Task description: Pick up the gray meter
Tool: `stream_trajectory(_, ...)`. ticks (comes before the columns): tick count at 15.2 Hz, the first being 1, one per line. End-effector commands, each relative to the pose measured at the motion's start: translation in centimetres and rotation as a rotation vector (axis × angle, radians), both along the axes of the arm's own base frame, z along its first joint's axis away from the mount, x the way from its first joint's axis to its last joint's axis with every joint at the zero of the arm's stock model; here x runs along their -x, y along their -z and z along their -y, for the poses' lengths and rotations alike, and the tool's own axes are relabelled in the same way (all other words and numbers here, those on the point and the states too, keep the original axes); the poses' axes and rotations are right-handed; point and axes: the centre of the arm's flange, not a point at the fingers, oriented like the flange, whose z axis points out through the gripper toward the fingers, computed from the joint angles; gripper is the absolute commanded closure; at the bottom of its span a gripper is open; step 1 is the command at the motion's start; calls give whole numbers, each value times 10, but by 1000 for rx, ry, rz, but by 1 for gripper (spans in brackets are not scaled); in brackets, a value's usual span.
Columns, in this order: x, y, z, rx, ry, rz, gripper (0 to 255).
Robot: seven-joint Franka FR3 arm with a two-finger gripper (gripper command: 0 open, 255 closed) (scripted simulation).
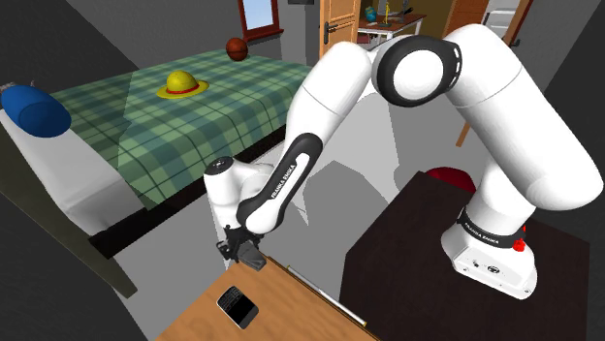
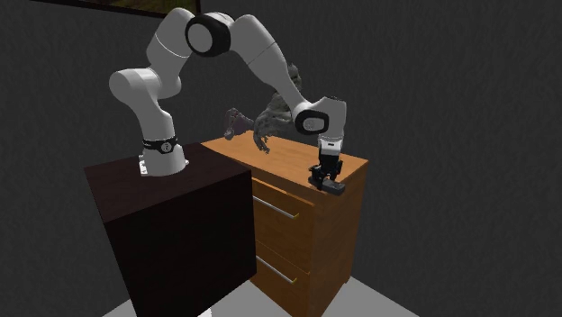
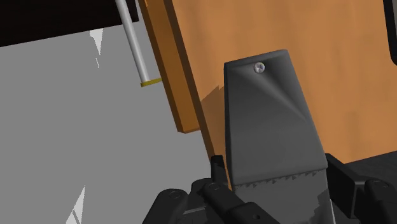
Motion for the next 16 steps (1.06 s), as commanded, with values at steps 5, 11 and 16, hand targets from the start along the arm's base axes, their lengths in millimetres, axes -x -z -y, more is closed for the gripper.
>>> stream_trajectory(5,1,-29,-1,0,-1,0,255)
stream_trajectory(11,1,-61,-1,0,-1,0,255)
stream_trajectory(16,1,-78,-1,0,-1,0,255)
